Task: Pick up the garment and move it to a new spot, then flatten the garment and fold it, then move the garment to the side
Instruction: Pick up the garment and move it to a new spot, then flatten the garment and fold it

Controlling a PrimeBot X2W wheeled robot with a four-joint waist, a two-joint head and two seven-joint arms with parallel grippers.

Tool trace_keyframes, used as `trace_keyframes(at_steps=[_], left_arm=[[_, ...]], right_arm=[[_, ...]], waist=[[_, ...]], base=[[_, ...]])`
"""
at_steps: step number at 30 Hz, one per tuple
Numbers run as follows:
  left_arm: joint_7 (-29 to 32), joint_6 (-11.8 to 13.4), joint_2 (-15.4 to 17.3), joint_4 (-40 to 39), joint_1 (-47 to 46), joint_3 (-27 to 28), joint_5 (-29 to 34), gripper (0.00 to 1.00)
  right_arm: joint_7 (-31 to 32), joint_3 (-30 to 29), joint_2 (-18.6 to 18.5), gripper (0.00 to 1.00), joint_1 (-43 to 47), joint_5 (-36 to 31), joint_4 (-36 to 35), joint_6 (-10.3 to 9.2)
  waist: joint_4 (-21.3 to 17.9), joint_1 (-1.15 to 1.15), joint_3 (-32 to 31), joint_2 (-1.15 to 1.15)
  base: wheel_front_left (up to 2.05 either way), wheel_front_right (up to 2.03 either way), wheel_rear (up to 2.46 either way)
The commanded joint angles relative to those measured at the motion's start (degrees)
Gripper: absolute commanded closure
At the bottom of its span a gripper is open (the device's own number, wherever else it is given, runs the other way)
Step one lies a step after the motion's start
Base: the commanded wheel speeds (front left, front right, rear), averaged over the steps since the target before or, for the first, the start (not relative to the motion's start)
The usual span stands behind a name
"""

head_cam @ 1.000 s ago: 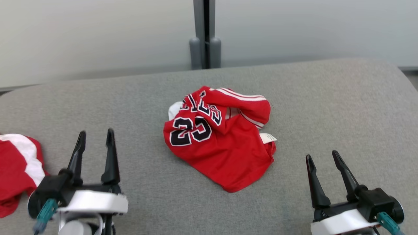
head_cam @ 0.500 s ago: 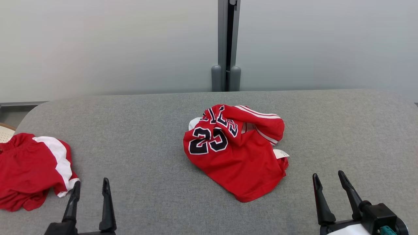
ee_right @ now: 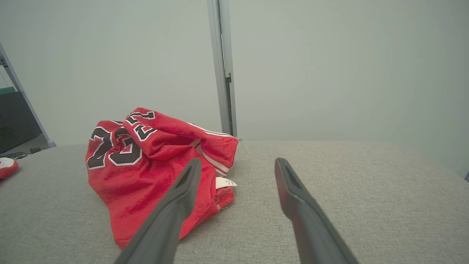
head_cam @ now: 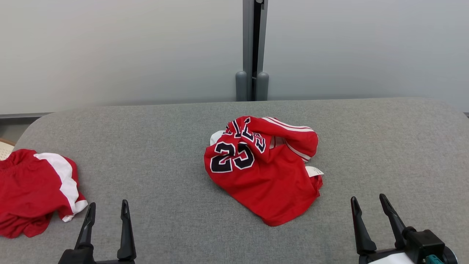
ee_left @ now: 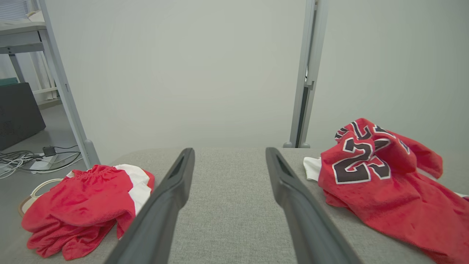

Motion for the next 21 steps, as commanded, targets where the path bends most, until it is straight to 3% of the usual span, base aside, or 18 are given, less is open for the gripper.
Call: trace_keyframes(at_steps=[1, 8, 13, 21], left_arm=[[-0.02, 0.3, 0.19, 0.0, -0.15, -0.12, 0.48, 0.0], [-0.02, -0.17, 0.19, 0.46, -1.88, -1.81, 0.99, 0.0], [-0.02, -0.69, 0.19, 1.03, -2.97, -3.71, 0.69, 0.0], [-0.02, -1.36, 0.19, 1.96, -6.68, -6.94, -0.2, 0.0]], right_arm=[[-0.06, 0.03, -0.09, 0.0, -0.19, 0.0, -0.15, -0.1], [-0.07, 0.45, -0.09, 0.0, -2.7, 1.52, 1.38, -0.1], [-0.06, 0.33, -0.12, 0.0, -6.66, 3.75, 6.66, -0.1], [-0.06, 2.83, -0.11, 0.0, -18.4, 13.35, 26.36, -0.07]], waist=[[-0.05, 0.0, 0.2, 0.0], [0.86, 0.0, 2.1, 0.0], [2.05, 0.0, 4.09, 0.0], [4.57, 0.0, 8.29, 0.0]], base=[[0.0, 0.0, 0.0], [0.0, 0.0, 0.0], [0.0, 0.0, 0.0], [0.0, 0.0, 0.0]])
